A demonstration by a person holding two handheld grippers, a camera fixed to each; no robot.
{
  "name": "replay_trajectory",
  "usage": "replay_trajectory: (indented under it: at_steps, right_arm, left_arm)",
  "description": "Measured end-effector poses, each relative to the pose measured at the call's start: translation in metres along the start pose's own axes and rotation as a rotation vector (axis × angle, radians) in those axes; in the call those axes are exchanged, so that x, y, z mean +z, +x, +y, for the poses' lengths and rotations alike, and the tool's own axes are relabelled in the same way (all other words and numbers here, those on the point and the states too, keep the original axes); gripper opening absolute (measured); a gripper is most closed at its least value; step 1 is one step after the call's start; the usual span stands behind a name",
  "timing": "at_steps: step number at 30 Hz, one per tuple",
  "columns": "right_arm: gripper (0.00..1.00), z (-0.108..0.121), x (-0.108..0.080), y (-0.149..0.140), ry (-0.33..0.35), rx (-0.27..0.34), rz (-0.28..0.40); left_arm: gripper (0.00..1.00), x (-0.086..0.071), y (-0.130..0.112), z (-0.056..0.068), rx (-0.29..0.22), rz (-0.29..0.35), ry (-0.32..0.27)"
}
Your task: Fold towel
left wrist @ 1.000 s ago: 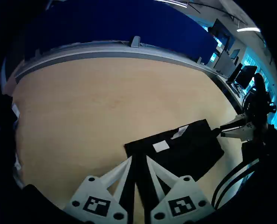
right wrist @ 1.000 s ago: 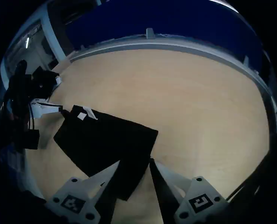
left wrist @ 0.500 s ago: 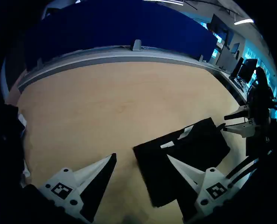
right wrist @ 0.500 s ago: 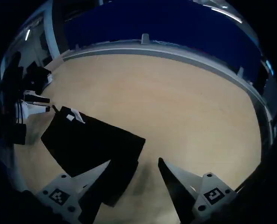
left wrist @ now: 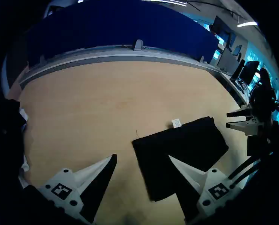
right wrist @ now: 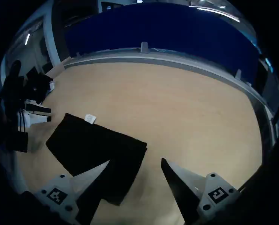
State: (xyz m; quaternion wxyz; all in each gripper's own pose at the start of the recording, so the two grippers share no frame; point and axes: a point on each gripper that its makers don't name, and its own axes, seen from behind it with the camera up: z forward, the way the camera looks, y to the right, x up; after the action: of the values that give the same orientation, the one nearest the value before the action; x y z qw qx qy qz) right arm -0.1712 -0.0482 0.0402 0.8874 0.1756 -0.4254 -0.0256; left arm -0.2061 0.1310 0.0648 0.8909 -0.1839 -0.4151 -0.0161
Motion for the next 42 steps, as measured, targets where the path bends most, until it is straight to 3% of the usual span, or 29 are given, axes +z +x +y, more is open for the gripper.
replay_trajectory:
  at_steps: [9, 20, 32, 42]
  right_arm:
    - [0.96, -0.010, -0.024, -0.028, 0.006, 0.014, -0.003]
    - [0.96, -0.017, -0.052, -0.053, -0.003, -0.015, -0.002]
    - [0.96, -0.024, -0.047, -0.057, 0.016, -0.060, 0.022]
    - [0.96, -0.039, -0.033, -0.069, 0.071, -0.140, -0.016]
  left_arm:
    - [0.91, -0.026, -0.019, 0.002, -0.011, 0.000, 0.017]
    - [0.91, -0.058, -0.048, 0.004, -0.013, -0.003, 0.051]
    - [0.91, -0.086, -0.071, 0.006, -0.057, 0.011, 0.082]
    - [0.91, -0.121, -0.098, -0.003, -0.096, 0.020, 0.142]
